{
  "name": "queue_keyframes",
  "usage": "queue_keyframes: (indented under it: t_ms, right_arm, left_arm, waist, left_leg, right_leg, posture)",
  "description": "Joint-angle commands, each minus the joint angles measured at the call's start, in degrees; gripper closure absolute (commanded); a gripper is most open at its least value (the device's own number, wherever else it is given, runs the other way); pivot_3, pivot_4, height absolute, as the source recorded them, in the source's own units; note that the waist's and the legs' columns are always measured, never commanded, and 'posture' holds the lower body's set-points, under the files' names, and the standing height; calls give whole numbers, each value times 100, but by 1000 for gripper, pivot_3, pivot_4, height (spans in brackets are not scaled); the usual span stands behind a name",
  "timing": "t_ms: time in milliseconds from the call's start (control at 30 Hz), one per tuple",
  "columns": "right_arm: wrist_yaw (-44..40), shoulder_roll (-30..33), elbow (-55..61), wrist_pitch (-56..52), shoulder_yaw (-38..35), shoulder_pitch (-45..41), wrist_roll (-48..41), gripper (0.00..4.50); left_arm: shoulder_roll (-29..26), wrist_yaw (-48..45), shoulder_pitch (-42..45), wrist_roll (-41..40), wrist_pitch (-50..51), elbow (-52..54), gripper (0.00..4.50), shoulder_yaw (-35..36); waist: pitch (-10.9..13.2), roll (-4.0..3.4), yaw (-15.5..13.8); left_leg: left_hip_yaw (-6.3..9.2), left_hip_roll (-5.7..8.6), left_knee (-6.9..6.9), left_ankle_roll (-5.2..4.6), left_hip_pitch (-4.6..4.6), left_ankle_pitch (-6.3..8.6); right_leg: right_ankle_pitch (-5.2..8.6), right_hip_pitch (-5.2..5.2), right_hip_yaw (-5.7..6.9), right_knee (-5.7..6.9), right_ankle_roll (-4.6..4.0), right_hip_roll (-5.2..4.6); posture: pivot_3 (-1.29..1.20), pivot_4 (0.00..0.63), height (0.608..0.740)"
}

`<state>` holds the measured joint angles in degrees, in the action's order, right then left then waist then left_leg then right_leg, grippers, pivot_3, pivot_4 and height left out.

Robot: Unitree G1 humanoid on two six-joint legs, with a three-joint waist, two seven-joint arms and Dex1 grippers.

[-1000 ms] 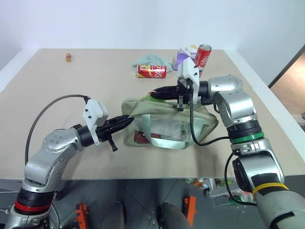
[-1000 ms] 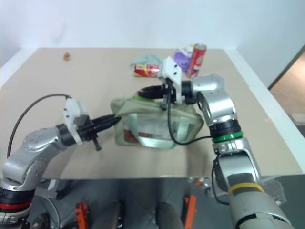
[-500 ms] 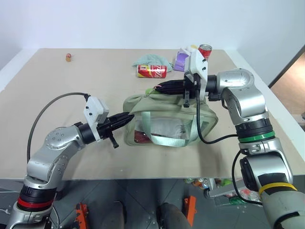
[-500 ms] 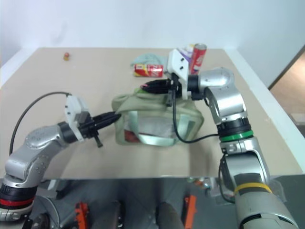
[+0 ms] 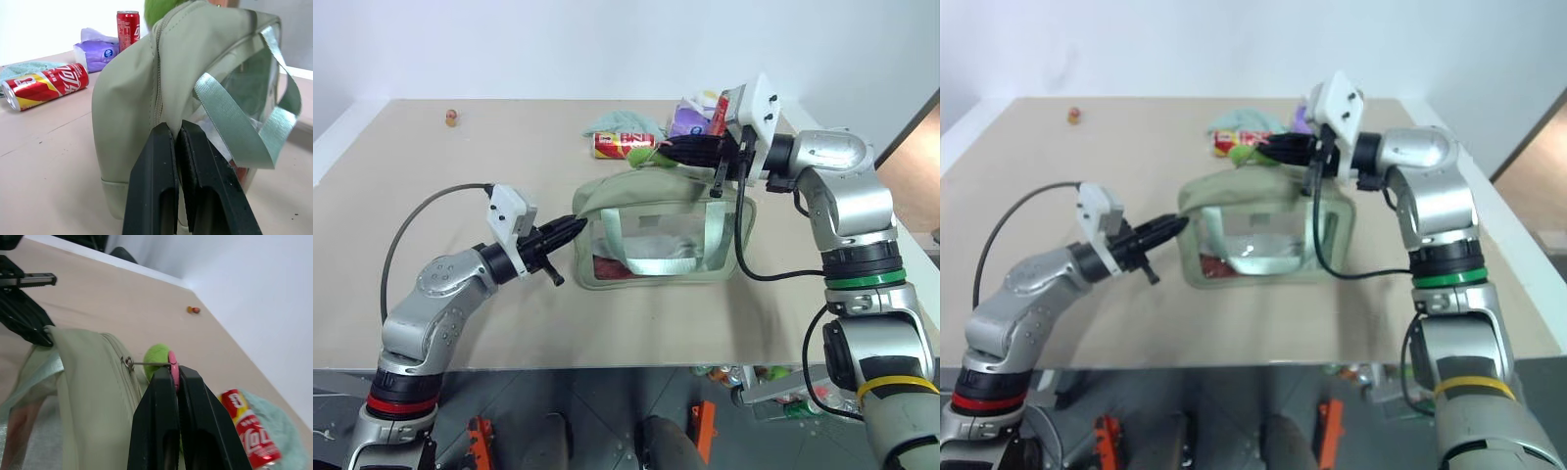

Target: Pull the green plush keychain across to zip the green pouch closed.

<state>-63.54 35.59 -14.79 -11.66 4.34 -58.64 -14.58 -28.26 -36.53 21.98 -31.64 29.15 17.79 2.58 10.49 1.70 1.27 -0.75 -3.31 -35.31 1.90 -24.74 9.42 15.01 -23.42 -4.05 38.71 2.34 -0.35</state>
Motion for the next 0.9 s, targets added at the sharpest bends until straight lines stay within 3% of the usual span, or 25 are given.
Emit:
queue_keyframes:
  t_ms: [33, 567, 900]
  right_arm:
    - [185, 282, 262, 55, -485, 32, -85, 4458]
    - [1189, 1179, 193, 182, -1434, 1233, 107, 4458]
    - [2218, 1117, 123, 270, -1746, 2196, 297, 4458]
  left_arm:
    - [-22, 129, 45, 159, -89, -68, 4500, 141]
    - [290, 630, 243, 1020, -1056, -197, 4500, 179]
    - [489, 863, 274, 1200, -1162, -311, 4500, 232]
  waist:
    - [0, 0, 0]
    - [0, 0, 3]
    - [0, 0, 9]
  left_leg:
    - [0, 0, 0, 0, 0, 0]
    - [-6, 1, 0, 0, 1, 0]
    - [-10, 10, 0, 0, -1, 1]
  right_leg:
    - [0, 1, 0, 0, 0, 0]
    - [-1, 1, -7, 0, 1, 0]
    - [-2, 0, -14, -1, 4, -5]
  posture:
    - [0, 150, 740]
    - [0, 150, 740]
    - [0, 150, 740]
